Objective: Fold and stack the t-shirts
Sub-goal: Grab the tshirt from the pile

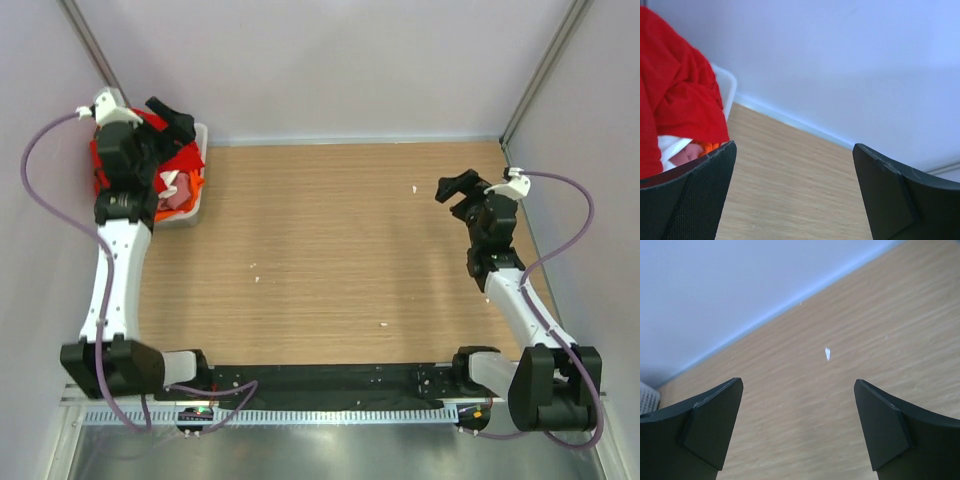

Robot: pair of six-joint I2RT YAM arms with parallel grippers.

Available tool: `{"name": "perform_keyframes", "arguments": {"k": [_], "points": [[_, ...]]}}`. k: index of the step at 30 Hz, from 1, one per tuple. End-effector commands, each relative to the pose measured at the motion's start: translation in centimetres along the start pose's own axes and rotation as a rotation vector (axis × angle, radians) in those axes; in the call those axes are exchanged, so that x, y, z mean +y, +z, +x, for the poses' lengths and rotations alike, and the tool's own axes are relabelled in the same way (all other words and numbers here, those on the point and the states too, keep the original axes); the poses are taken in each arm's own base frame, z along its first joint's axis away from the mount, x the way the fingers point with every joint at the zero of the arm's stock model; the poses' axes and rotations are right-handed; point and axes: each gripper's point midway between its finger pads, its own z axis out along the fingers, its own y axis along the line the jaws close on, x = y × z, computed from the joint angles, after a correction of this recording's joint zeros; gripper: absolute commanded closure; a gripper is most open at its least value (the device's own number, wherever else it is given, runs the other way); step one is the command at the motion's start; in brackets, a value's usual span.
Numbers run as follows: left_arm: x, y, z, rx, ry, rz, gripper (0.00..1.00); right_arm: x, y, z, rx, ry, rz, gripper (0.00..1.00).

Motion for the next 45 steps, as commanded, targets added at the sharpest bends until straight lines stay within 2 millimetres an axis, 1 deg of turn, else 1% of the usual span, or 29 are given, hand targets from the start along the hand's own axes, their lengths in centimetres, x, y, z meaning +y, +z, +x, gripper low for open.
{"name": "perform_keyframes", "arguments": {"k": [1,2,3,4,6,8,9,10,12,17,21,23,24,25,26,27,28,29,31,33,35,37,38,39,40,41,43,44,45], "points": [[5.6,0.7,6.8,0.343,-0.016,-0.316,0.00,0.4,-0.3,4.0,0.219,0.101,0.004,0.00],[6.8,1.6,7.5,0.373,0.014,-0.366,0.00,0.2,-0.4,4.4,0.237,0.093,0.015,0.00],[6.9,1.6,6.6,0.370,0.031,-0.395,0.00,0.0,-0.4,4.5,0.242,0.081,0.020,0.00],[7.1,1.8,6.5,0.375,0.046,-0.407,0.00,-0.2,-0.4,4.6,0.243,0.069,0.023,0.00],[7.4,2.2,6.9,0.399,0.052,-0.420,0.00,0.0,-0.4,4.7,0.265,0.056,0.019,0.00],[8.1,2.0,6.5,0.377,0.050,-0.469,0.00,0.0,-0.5,5.4,0.314,0.037,0.018,0.00],[8.8,1.7,6.6,0.384,0.057,-0.509,0.00,0.3,-0.3,5.1,0.322,0.035,0.011,0.00],[9.3,1.4,6.6,0.386,0.068,-0.541,0.00,0.3,-0.4,5.8,0.355,0.036,0.007,0.00],[10.8,0.9,6.5,0.391,0.108,-0.614,0.00,0.6,-0.3,6.1,0.370,0.031,-0.010,0.00],[12.4,0.7,6.4,0.388,0.177,-0.679,0.01,0.6,-0.2,7.1,0.402,0.031,-0.028,0.00],[13.9,1.8,5.2,0.344,0.234,-0.725,0.04,0.8,-0.1,7.7,0.422,0.031,-0.048,0.00],[15.1,2.6,5.6,0.361,0.238,-0.751,0.05,0.9,-0.1,7.9,0.434,0.036,-0.054,0.00],[15.3,3.1,4.7,0.344,0.224,-0.744,0.06,1.0,-0.1,8.1,0.439,0.039,-0.060,0.00],[15.6,3.5,4.7,0.344,0.220,-0.746,0.07,1.1,-0.1,8.1,0.441,0.040,-0.068,0.00],[16.3,4.2,5.4,0.365,0.225,-0.757,0.09,1.2,-0.1,8.3,0.448,0.042,-0.074,0.00],[16.3,4.7,4.8,0.355,0.226,-0.756,0.10,1.2,-0.1,8.4,0.452,0.045,-0.074,0.00],[16.6,5.1,5.0,0.360,0.234,-0.769,0.10,1.2,-0.1,8.4,0.453,0.048,-0.075,0.00],[17.3,5.6,5.8,0.388,0.249,-0.785,0.11,1.3,-0.1,8.5,0.455,0.048,-0.079,0.00],[17.8,6.1,5.4,0.378,0.267,-0.814,0.13,1.3,-0.1,8.8,0.465,0.053,-0.085,0.00],[18.7,6.8,5.6,0.384,0.282,-0.824,0.16,1.5,-0.2,9.1,0.476,0.062,-0.095,0.00],[19.0,7.6,5.4,0.370,0.294,-0.820,0.23,1.5,-0.4,9.6,0.488,0.079,-0.104,0.00],[19.3,8.3,5.7,0.381,0.316,-0.816,0.27,1.9,-0.5,9.8,0.497,0.087,-0.122,0.00],[19.5,8.5,5.9,0.386,0.321,-0.816,0.33,1.9,-0.6,10.1,0.503,0.086,-0.124,0.00],[19.3,8.8,5.3,0.376,0.326,-0.813,0.35,2.0,-0.7,10.2,0.505,0.087,-0.126,0.00],[19.9,9.3,6.1,0.399,0.337,-0.825,0.39,2.0,-0.6,10.3,0.506,0.086,-0.125,0.00],[19.9,9.3,5.7,0.397,0.340,-0.833,0.47,1.9,-0.6,10.3,0.507,0.086,-0.124,0.00],[20.5,9.6,6.3,0.414,0.342,-0.845,0.57,1.9,-0.5,10.4,0.509,0.085,-0.121,0.00],[20.6,9.6,6.3,0.413,0.340,-0.848,0.70,1.8,-0.5,10.4,0.510,0.083,-0.120,0.00],[20.5,9.6,6.4,0.415,0.340,-0.844,0.76,1.8,-0.5,10.5,0.511,0.083,-0.119,0.00]]}}
